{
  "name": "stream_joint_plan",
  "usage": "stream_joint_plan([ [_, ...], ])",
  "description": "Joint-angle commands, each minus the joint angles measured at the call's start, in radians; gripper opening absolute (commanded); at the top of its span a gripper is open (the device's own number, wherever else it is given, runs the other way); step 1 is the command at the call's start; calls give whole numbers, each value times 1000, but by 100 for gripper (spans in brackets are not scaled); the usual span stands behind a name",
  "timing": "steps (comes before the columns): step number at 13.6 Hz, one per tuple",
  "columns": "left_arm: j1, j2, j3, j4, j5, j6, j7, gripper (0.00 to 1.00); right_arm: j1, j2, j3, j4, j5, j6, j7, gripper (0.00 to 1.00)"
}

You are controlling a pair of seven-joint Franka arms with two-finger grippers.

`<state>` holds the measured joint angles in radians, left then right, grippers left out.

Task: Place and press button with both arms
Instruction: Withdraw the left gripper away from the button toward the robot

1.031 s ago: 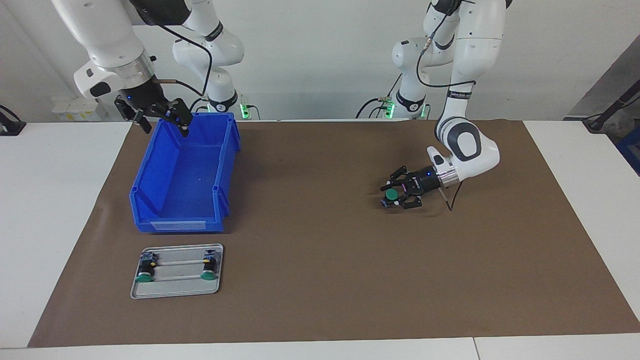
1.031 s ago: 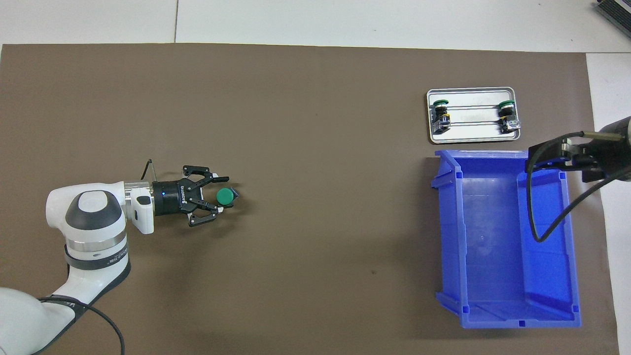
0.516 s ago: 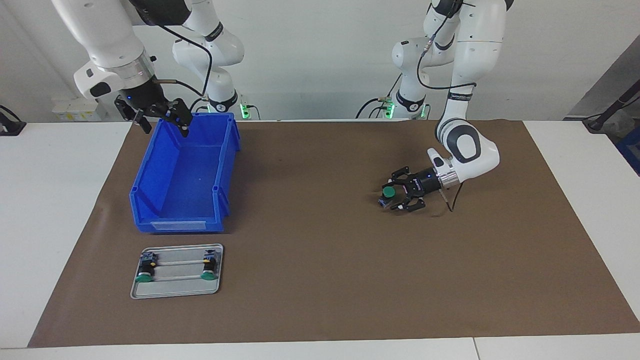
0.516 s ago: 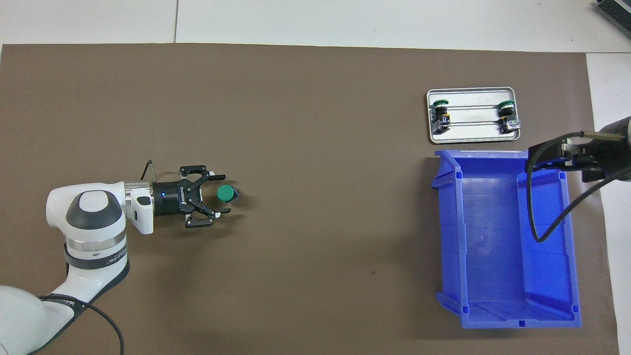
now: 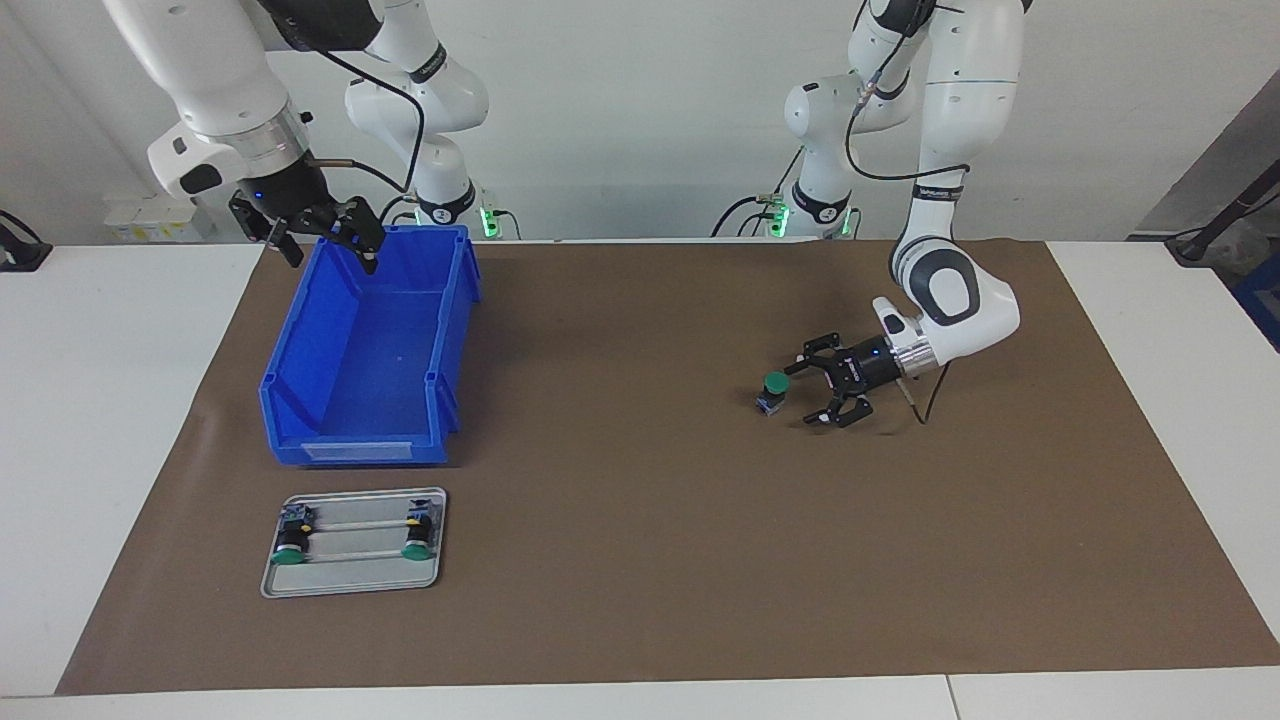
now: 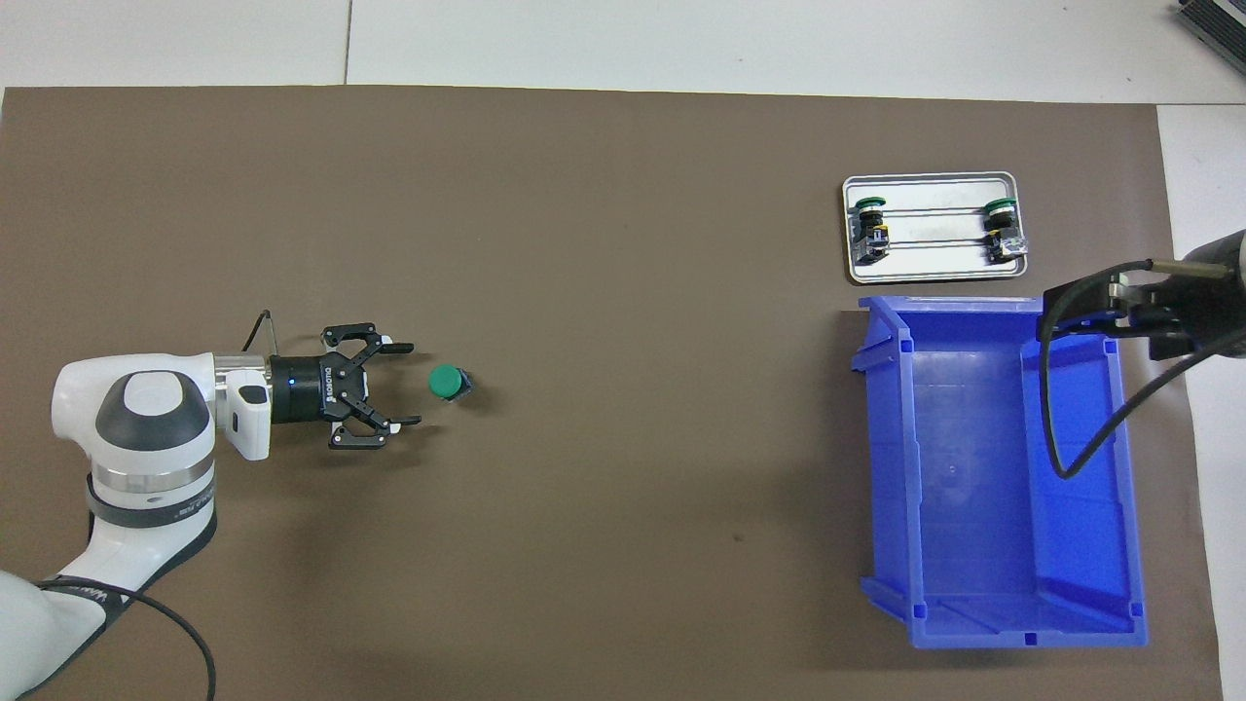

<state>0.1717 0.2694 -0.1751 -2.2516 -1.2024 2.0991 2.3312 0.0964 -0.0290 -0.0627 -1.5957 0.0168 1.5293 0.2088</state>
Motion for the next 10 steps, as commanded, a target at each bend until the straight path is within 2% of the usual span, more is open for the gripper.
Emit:
stream_joint_plan([
  [1,89,1,-6,107,244,-80,-149,99,-4,-23,-3,-24,20,3,-22,100],
  [3,120,-15,-6,232,468,-129,-307,99,-4,-23,-3,-24,20,3,-22,100],
  [6,103,-97,-3,384,763,-203,-604,99,-4,-23,-3,-24,20,3,-22,100],
  [8,77,-124,-6,434,863,-298,-882,99,-4,-23,-3,-24,20,3,-22,100],
  [10,39,-124,-6,468,888,-352,-1111,99,-4,-23,-3,-24,20,3,-22,100],
])
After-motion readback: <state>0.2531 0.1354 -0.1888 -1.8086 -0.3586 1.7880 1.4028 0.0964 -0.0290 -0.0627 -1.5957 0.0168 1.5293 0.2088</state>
